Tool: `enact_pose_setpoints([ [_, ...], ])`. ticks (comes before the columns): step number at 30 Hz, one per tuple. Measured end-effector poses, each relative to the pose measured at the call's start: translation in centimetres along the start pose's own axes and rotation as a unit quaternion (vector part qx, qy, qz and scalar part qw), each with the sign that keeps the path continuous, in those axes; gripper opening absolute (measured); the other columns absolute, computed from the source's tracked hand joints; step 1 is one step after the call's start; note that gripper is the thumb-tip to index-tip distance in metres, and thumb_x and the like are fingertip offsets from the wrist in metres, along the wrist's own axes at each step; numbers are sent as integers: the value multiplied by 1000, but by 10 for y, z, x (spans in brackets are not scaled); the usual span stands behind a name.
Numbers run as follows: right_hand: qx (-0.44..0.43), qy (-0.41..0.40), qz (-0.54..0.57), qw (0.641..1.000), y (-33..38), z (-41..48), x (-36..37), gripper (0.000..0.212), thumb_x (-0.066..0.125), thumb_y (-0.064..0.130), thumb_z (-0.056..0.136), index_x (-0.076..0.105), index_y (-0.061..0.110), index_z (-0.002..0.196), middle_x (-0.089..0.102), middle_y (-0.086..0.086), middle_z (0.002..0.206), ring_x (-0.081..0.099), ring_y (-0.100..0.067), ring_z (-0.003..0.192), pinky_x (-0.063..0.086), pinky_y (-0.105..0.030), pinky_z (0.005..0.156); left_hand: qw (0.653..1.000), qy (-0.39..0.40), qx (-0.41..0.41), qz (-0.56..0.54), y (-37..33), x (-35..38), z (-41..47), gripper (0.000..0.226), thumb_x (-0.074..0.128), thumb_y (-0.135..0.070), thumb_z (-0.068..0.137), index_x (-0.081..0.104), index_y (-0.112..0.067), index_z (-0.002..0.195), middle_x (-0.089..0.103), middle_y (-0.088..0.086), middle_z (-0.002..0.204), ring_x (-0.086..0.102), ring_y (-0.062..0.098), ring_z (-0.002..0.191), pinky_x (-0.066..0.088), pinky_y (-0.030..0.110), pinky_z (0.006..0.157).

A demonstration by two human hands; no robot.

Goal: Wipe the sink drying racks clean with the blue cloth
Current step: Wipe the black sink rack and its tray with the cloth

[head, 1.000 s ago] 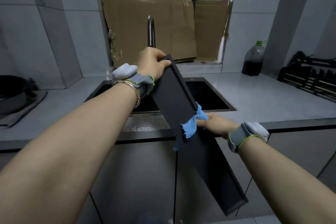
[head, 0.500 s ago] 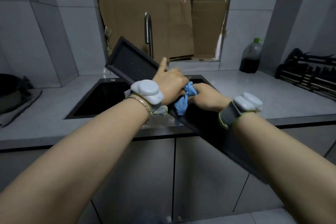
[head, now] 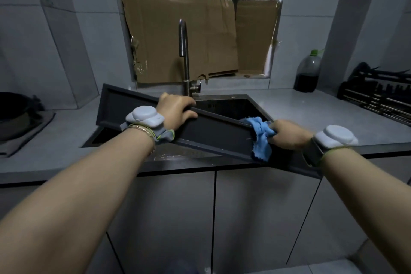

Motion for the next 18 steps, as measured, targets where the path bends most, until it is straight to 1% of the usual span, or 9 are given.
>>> enact_pose_setpoints([
  [2, -20, -13, -1, 1000, 12, 5, -2, 6, 54, 12, 86, 56, 7, 89, 59, -12, 99, 53, -23, 87, 38, -25, 71, 1000, 5, 0, -5, -4, 3, 1, 31, 59, -32, 91, 66, -12, 113, 67, 8, 114, 55, 27, 113, 24, 28, 91],
  [6, -76, -33, 88, 993, 43, 7, -16, 57, 73, 23, 76, 40, 17, 123, 54, 0, 107, 53, -17, 95, 44, -29, 83, 1000, -21, -6, -17, -12, -3, 1, 26, 59, -31, 91, 68, -10, 105, 69, 9, 108, 55, 28, 109, 24, 29, 91],
  [7, -96, -41, 79, 991, 53, 7, -19, 59, 74, 27, 76, 41, 19, 123, 52, 4, 103, 52, -16, 93, 43, -29, 82, 999, -26, -6, -21, -14, -3, 2, 26, 59, -31, 91, 68, -10, 104, 68, 9, 107, 55, 28, 108, 24, 29, 91],
  [8, -123, -57, 56, 989, 67, 9, -22, 47, 74, 31, 76, 47, 20, 113, 52, 7, 96, 52, -16, 90, 43, -29, 77, 999, -27, -2, -22, -19, -3, 4, 26, 59, -32, 91, 67, -10, 104, 68, 9, 107, 55, 28, 108, 24, 28, 91],
  [9, -148, -77, 25, 986, 81, 10, -24, 30, 72, 34, 78, 51, 20, 94, 52, 7, 86, 52, -17, 84, 41, -30, 71, 999, -26, 6, -21, -25, -3, 5, 26, 59, -32, 91, 67, -11, 104, 68, 8, 107, 55, 28, 108, 24, 28, 92],
  [11, -175, -98, 0, 980, 98, 13, -26, 30, 66, 37, 83, 46, 19, 69, 49, 3, 72, 51, -22, 75, 39, -34, 65, 999, -22, 23, -21, -36, -3, 7, 26, 58, -32, 91, 67, -11, 103, 68, 7, 105, 55, 27, 107, 24, 29, 92],
  [13, -173, -98, 13, 980, 96, 16, -30, 35, 61, 38, 86, 43, 20, 63, 48, 2, 67, 50, -22, 72, 36, -33, 63, 998, -34, 23, -39, -33, -10, 5, 25, 60, -30, 91, 68, -9, 102, 69, 9, 104, 56, 28, 105, 25, 29, 93],
  [15, -155, -106, -30, 982, 82, 13, -40, 36, 58, 41, 88, 41, 23, 63, 46, 4, 64, 47, -21, 71, 30, -29, 62, 996, -68, 4, -62, -15, -22, 0, 25, 63, -27, 89, 69, -4, 99, 70, 14, 102, 59, 30, 102, 29, 31, 94],
  [18, -114, -124, -99, 981, 45, 6, -56, 26, 55, 43, 90, 58, 19, 81, 58, -2, 80, 55, -26, 83, 30, -28, 70, 990, -112, -49, -74, 25, -38, -13, 26, 68, -21, 85, 70, 1, 98, 69, 20, 102, 61, 34, 101, 35, 34, 94],
])
Point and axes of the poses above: each hand's wrist, its own z-axis towards the middle knuckle, its own x-axis out of the palm, y = z × x, the point moved 10 cm from there along z, towards the middle knuckle
